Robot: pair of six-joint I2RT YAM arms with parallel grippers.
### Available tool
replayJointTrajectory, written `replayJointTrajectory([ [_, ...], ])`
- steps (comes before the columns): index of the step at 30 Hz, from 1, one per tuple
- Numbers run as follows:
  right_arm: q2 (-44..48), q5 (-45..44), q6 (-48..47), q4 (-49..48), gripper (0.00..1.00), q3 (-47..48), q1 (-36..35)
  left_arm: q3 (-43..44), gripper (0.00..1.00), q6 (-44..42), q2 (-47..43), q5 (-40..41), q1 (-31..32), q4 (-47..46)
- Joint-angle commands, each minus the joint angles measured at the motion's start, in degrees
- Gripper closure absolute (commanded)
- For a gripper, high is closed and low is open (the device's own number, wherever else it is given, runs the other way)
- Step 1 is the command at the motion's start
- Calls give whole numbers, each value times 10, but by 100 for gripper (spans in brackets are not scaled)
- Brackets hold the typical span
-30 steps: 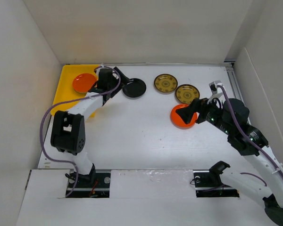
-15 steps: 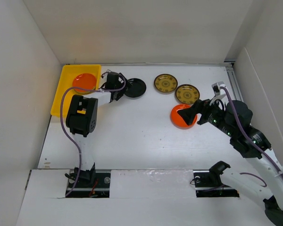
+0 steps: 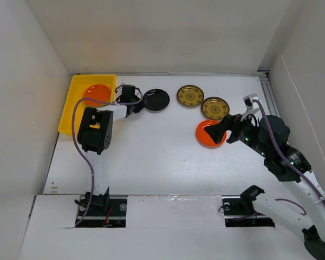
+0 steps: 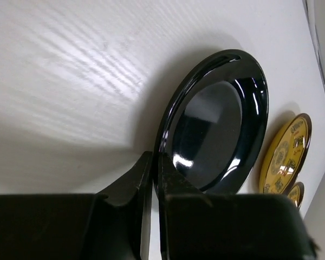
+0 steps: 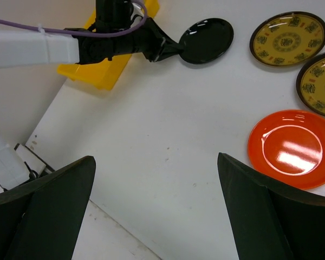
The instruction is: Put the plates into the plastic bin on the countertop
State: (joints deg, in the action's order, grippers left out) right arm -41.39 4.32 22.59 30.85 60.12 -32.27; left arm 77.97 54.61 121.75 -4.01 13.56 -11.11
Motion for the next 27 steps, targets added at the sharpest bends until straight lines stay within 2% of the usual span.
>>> replayJointTrajectory([
  [1,1,-12,-8,-17,0,15,3,-25,100,0,-76,11,-20,26],
  [3,1,-12,-8,-17,0,15,3,-20,100,0,-112,16,-37,34],
  [7,7,-12,-13,-17,0,10,3,17,100,0,-187,43,-85,106],
  [10,19,-12,-13,-17,0,4,3,34,100,0,-210,43,-136,124],
  [14,25,-12,-13,-17,0,-3,3,64,100,0,-203,62,-205,215],
  [17,36,-7,-13,-11,0,-3,3,48,100,0,-196,40,-269,215],
  [19,41,-7,-13,-11,0,-3,3,41,100,0,-183,19,-309,182],
  [22,41,-7,-18,0,0,9,3,48,100,-14,-165,9,-337,164],
  [27,41,5,-18,0,0,9,8,90,100,-42,-129,6,-344,159],
])
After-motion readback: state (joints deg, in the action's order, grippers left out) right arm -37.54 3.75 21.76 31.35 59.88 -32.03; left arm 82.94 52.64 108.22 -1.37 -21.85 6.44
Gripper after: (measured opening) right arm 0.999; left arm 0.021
